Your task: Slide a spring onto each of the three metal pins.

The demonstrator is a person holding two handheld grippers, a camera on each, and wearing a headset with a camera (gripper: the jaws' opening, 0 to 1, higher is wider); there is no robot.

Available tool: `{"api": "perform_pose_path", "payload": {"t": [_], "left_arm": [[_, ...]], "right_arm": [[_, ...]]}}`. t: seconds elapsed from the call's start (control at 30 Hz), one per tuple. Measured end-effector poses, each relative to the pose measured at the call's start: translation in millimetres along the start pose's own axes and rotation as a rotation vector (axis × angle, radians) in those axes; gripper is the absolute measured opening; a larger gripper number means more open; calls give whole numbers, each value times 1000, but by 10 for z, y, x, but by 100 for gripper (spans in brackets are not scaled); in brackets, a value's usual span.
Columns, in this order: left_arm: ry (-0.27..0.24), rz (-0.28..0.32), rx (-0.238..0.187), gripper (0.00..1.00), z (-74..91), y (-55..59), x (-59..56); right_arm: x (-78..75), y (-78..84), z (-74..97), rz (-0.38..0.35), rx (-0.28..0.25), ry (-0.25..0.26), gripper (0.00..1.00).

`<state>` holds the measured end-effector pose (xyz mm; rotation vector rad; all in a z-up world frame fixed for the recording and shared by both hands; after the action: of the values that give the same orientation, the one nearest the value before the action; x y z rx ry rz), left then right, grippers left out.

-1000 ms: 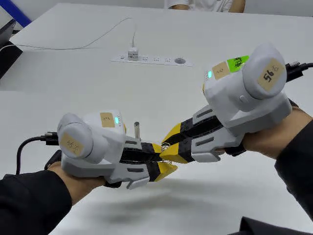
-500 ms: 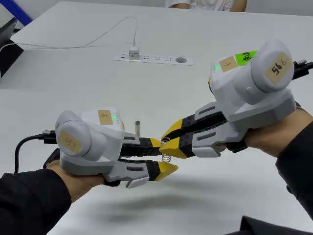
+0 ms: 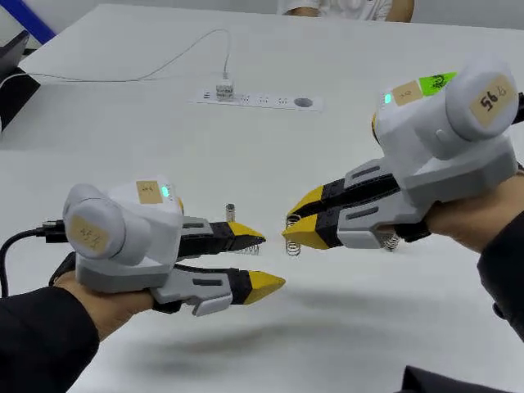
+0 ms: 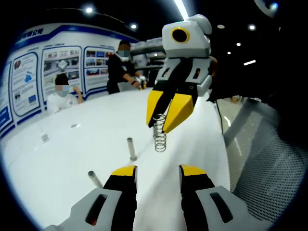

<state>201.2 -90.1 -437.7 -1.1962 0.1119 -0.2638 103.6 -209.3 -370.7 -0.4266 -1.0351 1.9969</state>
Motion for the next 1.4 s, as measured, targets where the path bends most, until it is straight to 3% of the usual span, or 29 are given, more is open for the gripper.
{"api": "perform_pose_path", "payload": {"t": [0.3,0.67,1.0,1.4], "left_arm": [[-37,30,-7,40,86,12,32],[-89,60,-9,45,193,61,111],[-132,87,-9,49,266,127,163],[-156,109,-5,52,302,164,179]], "right_arm": [[-85,8,92,-9,-11,36,12],[-288,36,223,-48,-43,135,12],[-445,76,239,-81,-75,208,12],[-571,203,140,-130,-84,223,12]]}}
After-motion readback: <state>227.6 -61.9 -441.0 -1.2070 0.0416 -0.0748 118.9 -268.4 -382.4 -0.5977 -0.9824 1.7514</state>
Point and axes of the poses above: the centre of the closed fingertips' face, and the gripper's own axes: z roughly backward along the fingers, x roughly to its left, y roughly out of its underside, the point moved 9 cm from there along z, roughly backward along the fingers, and after that the axes turned 10 degrees about -y, right-handed, at the moved point
